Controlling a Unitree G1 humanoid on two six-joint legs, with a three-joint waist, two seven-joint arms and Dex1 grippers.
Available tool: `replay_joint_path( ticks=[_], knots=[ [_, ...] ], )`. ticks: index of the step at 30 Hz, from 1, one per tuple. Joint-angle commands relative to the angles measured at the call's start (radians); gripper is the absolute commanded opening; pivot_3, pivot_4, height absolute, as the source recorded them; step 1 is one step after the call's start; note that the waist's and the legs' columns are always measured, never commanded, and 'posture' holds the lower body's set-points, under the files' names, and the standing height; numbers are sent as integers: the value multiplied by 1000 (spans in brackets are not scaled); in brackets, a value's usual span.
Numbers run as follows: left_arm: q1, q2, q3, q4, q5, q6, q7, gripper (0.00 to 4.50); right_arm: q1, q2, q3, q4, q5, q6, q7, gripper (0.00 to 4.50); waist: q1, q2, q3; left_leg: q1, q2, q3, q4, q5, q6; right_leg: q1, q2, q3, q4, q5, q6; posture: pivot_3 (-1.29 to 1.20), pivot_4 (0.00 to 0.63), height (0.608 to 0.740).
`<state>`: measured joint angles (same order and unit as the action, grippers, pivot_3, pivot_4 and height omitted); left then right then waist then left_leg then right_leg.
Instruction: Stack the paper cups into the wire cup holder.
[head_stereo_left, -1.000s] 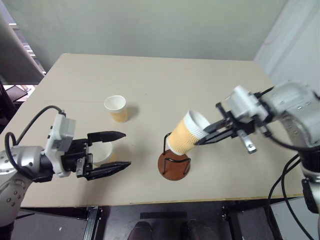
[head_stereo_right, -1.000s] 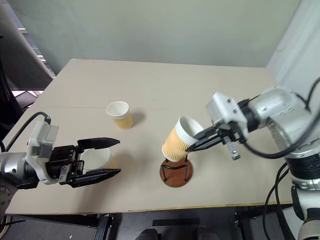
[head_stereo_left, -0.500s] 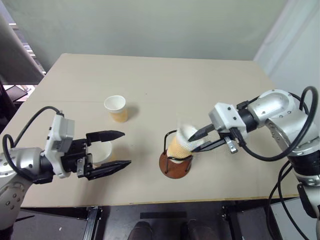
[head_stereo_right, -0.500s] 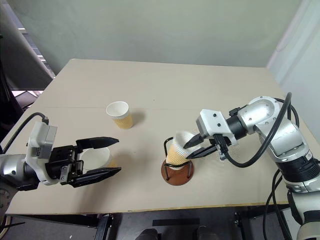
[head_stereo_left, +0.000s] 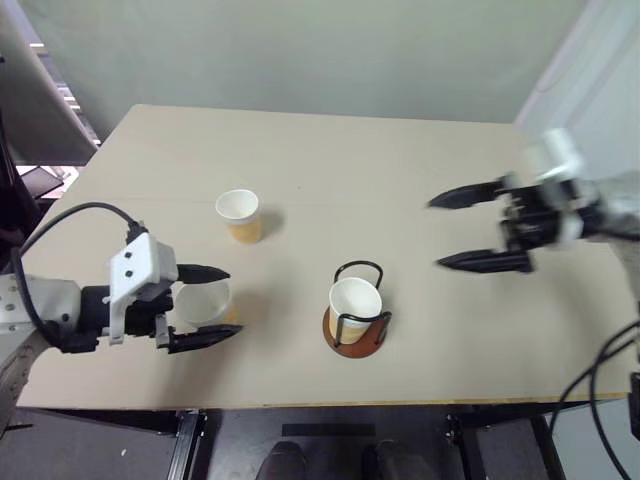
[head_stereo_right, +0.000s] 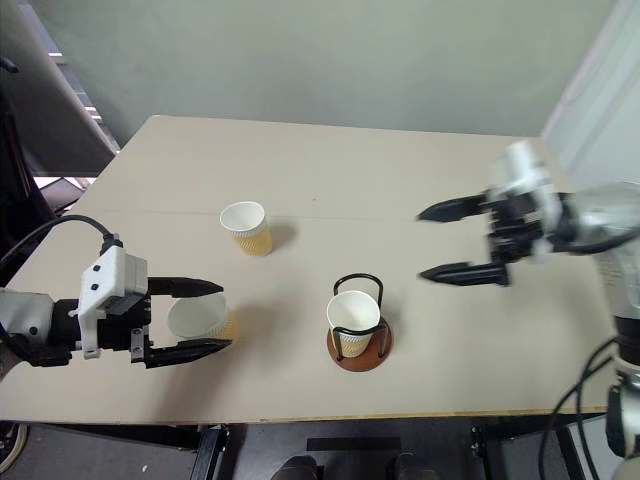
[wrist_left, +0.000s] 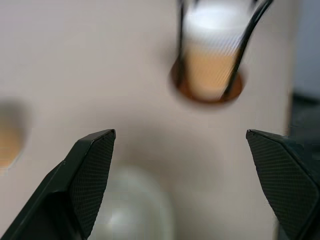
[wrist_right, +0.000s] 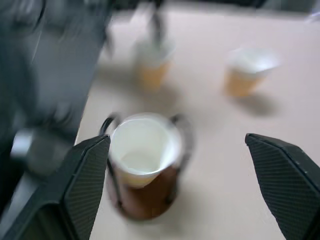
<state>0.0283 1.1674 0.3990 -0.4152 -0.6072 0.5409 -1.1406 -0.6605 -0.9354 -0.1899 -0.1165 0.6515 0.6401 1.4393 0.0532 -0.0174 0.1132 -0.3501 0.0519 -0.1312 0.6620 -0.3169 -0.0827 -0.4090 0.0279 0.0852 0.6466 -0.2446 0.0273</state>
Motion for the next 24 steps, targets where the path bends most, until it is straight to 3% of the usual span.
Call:
replay_joint_path(
  ticks=[1, 4, 7, 15, 24],
  knots=[
    [8, 58, -10, 42, 82, -29, -35, 4500, 111, -12, -248, 39, 90, -9, -38, 4475, 2, 0, 0, 0, 1, 0, 0, -1, -1, 0, 0, 0, 0, 0, -1, 0, 150, 740],
    [-7, 73, -44, 71, 127, -59, -50, 4500, 227, 33, -390, -1, 126, -30, -130, 4475, 0, 1, 1, 1, 1, 2, 0, -2, -2, -2, 0, 1, 2, 0, -1, 0, 150, 740],
    [-28, 85, -101, 110, 175, -90, -69, 4500, 325, 59, -433, -118, 186, 10, -192, 4475, -7, 2, 1, 2, 3, 2, -1, -2, -1, -2, 0, 1, 3, -1, -1, 0, 150, 740],
    [-45, 114, -170, 164, 240, -153, -148, 4500, 427, 7, -411, -257, 285, 48, -191, 4475, -29, 2, 1, 2, 2, 2, 2, -9, 8, -1, 3, 1, 4, -1, -2, 0, 150, 740],
    [-89, 87, -254, 195, 305, -174, -132, 4500, 419, -69, -385, -363, 451, 130, -203, 4475, -29, 2, 1, 2, 2, 2, 2, -8, 6, -1, 3, 1, 3, -2, -3, 0, 150, 740]
  ],
)
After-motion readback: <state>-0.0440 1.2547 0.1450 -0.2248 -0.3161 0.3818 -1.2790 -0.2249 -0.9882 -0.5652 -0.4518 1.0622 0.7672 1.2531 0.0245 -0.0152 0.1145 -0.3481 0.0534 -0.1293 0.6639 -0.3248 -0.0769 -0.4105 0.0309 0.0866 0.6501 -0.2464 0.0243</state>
